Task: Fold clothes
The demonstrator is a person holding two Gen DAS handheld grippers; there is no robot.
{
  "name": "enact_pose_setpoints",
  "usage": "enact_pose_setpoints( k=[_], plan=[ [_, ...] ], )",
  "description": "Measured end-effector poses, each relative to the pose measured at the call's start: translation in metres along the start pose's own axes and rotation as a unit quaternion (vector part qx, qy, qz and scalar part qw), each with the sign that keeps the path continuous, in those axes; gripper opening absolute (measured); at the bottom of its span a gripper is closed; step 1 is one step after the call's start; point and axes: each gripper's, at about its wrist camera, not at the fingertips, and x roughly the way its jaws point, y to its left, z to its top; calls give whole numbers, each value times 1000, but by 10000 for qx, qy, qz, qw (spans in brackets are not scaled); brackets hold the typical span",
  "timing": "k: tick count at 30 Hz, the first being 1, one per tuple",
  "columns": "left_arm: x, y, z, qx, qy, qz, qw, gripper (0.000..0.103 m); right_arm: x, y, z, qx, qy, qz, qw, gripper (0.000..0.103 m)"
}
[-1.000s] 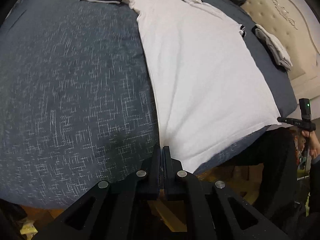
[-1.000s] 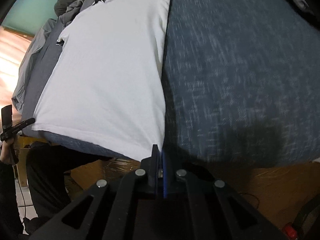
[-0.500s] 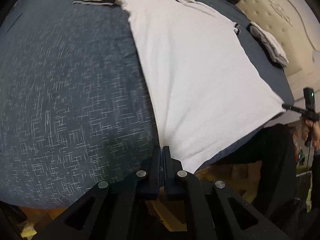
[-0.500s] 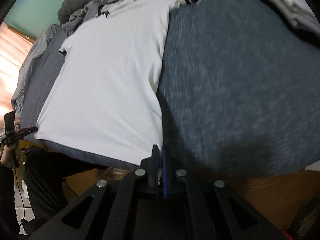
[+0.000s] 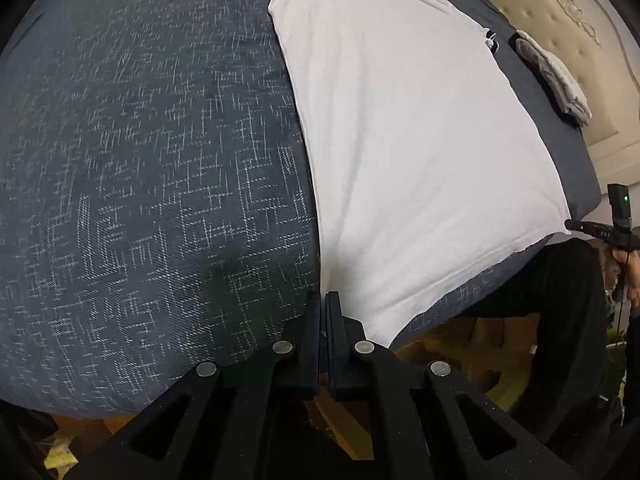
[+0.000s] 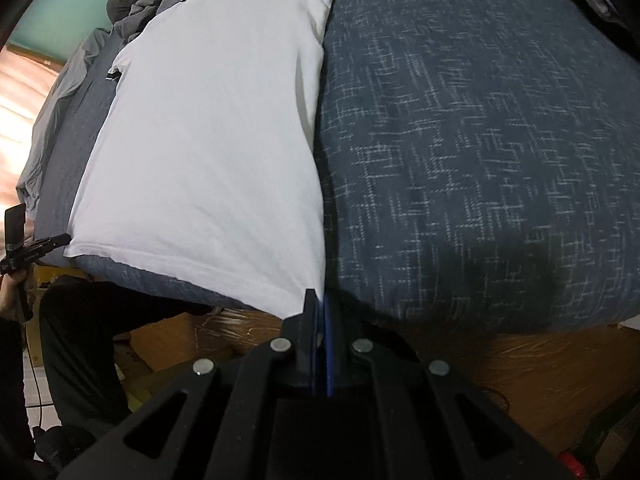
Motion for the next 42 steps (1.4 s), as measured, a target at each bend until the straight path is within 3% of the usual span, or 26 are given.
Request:
enact_pose_setpoints(
  k=[6,8,16,24,27,32,42],
  plan=[
    [3,3,4,-1,29,6,10000,2,9,-3,-3,1,93,47,9999,2],
    [12,-17,8,-14,50,7,10000,2,7,-7,-4,45,65,75,9999,2],
    [3,-13,9,-38,-6,-116,9999,2,-12,-10,-6,-7,-43,-6,10000,2],
    [17,-3,5,-200,58,-295,9993,3,-7,-10,-6,28,-24,-73,10000,3],
    [3,9,-21,-278,34,-352,9990,7,-5,-10,-8,86,-39,-7,10000,3],
    [-10,9,-32,-353,62,-520,9980,19,-4,-11,-7,81,-5,-1,10000,3],
    [-10,-12,-28,-36,120,-88,9999,19,-13,-16,-4,60,55,78,9999,5]
  ],
)
